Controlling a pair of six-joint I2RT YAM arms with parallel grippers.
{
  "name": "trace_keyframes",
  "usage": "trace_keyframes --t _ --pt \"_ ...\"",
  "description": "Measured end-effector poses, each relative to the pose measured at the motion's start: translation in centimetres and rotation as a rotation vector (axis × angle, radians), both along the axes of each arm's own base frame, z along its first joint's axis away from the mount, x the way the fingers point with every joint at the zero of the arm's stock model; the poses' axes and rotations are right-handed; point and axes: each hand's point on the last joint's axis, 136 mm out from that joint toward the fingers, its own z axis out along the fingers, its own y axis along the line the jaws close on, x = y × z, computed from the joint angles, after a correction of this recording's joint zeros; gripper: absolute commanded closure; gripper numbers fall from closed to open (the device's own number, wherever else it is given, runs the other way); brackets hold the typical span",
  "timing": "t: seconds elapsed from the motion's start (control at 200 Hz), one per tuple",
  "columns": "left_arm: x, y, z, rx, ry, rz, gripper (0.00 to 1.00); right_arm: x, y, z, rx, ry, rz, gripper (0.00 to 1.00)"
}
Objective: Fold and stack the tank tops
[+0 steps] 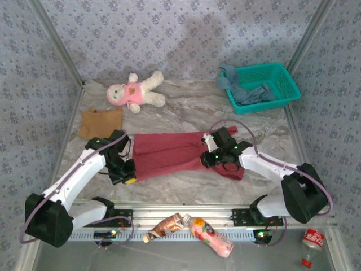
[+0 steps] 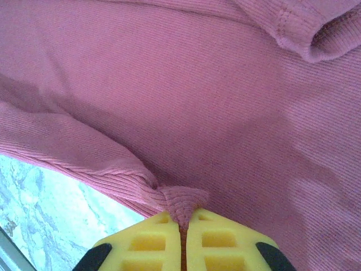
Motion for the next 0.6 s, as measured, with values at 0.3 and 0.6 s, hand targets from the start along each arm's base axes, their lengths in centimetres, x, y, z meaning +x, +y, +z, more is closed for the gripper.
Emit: trace_keyframes --t 0.3,0.6 --pt "0.3 0.7 -0.7 0.034 0.032 0.031 1.0 -1.1 0.3 -0.5 0.005 -0.001 0.021 0.92" --pt "6.1 1.2 -1.7 0.053 -0.002 0.044 1.0 0.7 0.6 -0.5 -0.003 0.004 0.004 0.92"
